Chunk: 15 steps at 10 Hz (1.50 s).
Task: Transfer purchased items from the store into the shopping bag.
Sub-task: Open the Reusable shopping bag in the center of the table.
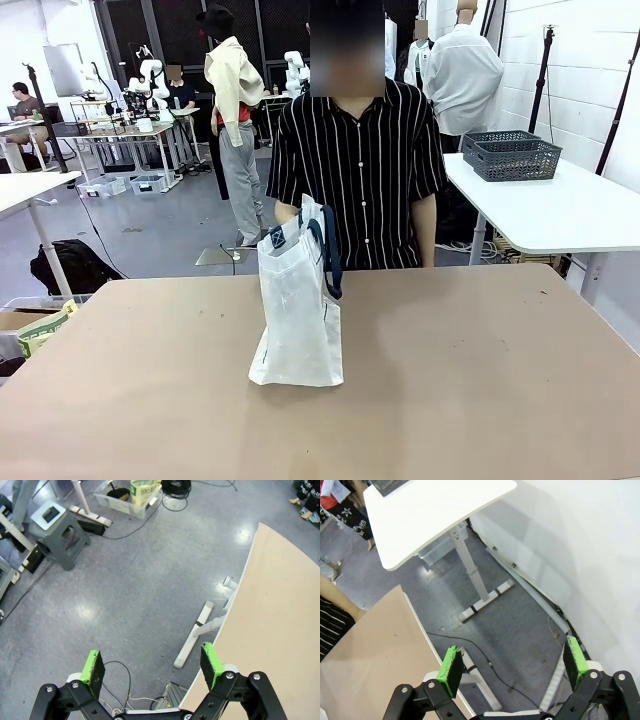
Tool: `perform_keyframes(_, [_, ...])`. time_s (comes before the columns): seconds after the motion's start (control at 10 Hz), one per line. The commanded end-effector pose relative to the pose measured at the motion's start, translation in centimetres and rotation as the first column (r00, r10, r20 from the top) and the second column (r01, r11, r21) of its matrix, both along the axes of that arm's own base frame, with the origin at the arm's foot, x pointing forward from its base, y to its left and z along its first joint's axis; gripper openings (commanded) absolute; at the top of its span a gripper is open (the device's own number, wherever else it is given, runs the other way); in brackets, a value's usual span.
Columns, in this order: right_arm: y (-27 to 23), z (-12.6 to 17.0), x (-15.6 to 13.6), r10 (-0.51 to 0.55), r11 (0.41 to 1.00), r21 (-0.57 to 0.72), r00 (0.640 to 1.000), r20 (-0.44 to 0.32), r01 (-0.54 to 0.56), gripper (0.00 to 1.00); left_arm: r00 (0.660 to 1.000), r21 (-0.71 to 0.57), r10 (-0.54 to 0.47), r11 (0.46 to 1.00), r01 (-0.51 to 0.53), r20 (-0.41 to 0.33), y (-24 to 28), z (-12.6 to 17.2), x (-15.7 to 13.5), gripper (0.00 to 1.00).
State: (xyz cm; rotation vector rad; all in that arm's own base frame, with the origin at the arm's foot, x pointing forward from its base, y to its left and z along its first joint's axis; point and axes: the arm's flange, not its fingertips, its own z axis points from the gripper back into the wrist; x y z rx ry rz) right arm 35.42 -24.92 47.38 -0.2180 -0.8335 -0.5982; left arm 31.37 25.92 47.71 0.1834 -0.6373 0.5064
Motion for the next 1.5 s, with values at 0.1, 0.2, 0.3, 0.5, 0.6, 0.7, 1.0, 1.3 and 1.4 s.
perform_keyframes(0.1, [0.1, 0.0, -0.1, 0.003, 1.0, -0.008, 1.0, -0.02, -0.004, 1.0, 1.0, 0.01, 0.004, 1.0, -0.004, -0.008, -0.1, 0.0, -0.1, 1.0])
perform_keyframes(0.2, [0.1, 0.0, -0.1, 0.003, 1.0, -0.008, 1.0, -0.02, -0.004, 1.0, 1.0, 0.01, 0.004, 1.0, -0.004, -0.008, -0.1, 0.0, -0.1, 1.0])
perform_keyframes(0.3, [0.1, 0.0, -0.1, 0.003, 1.0, -0.008, 1.0, -0.02, -0.004, 1.0, 1.0, 0.01, 0.004, 1.0, -0.004, -0.008, -0.1, 0.0, -0.1, 1.0])
perform_keyframes(0.5, [0.1, 0.0, -0.1, 0.003, 1.0, -0.008, 1.0, -0.02, -0.004, 1.0, 1.0, 0.01, 0.004, 1.0, -0.004, -0.008, -0.1, 0.0, -0.1, 1.0])
perform_keyframes(0.6, [0.1, 0.0, -0.1, 0.003, 1.0, -0.008, 1.0, -0.02, -0.004, 1.0, 1.0, 0.01, 0.004, 1.0, -0.004, -0.008, -0.1, 0.0, -0.1, 1.0])
perform_keyframes(0.7, [0.1, 0.0, -0.1, 0.003, 1.0, -0.008, 1.0, -0.02, -0.004, 1.0, 1.0, 0.01, 0.004, 1.0, -0.004, -0.008, -0.1, 0.0, -0.1, 1.0])
perform_keyframes(1.0, [2.4, 2.4, 1.4, 0.077, 0.997, -0.02, 0.997, 0.019, -0.076, 1.0, 0.993, 0.027, -0.099, 0.995, 0.098, 0.061, -2.9, 1.9, 2.9, 1.0])
perform_keyframes(1.3, [16.5, 8.5, 5.4, 0.431, 0.902, 0.002, 0.902, 0.035, -0.431, 1.0, 0.852, 0.102, -0.51, 0.86, 0.5, 0.121, -16.7, 7.4, 10.8, 1.0])
perform_keyframes(1.4, [21.2, 9.2, 5.2, 0.537, 0.844, 0.0, 0.843, 0.008, -0.537, 1.0, 0.783, 0.095, -0.611, 0.792, 0.603, 0.118, -21.3, 8.0, 11.5, 1.0])
